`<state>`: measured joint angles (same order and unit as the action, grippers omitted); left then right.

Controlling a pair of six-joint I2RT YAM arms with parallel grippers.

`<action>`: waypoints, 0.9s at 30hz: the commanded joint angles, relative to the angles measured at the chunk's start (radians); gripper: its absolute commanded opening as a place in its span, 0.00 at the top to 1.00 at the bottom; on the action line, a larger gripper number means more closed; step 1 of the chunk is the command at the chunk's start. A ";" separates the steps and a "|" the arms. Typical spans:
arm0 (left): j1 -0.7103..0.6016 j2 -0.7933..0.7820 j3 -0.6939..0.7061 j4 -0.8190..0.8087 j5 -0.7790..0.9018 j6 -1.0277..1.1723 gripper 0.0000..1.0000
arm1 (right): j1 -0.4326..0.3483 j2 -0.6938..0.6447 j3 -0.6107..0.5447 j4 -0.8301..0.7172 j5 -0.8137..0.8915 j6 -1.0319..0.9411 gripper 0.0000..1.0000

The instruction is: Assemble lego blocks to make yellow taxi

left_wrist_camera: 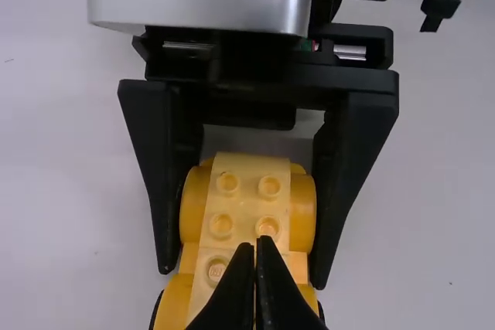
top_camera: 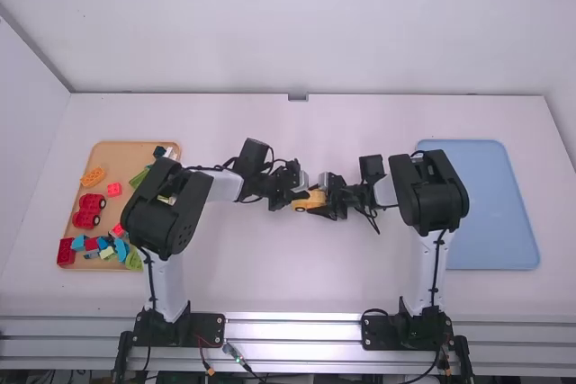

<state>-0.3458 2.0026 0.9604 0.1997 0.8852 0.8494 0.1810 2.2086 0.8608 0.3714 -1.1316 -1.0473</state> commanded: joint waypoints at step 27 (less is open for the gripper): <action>0.064 -0.327 0.047 -0.206 -0.332 -0.121 0.01 | -0.073 -0.160 0.010 -0.141 -0.007 0.107 0.01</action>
<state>-0.2905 1.6836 1.0050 -0.0002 0.5961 0.7284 0.1204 2.1288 0.8608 0.2356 -1.1351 -0.9554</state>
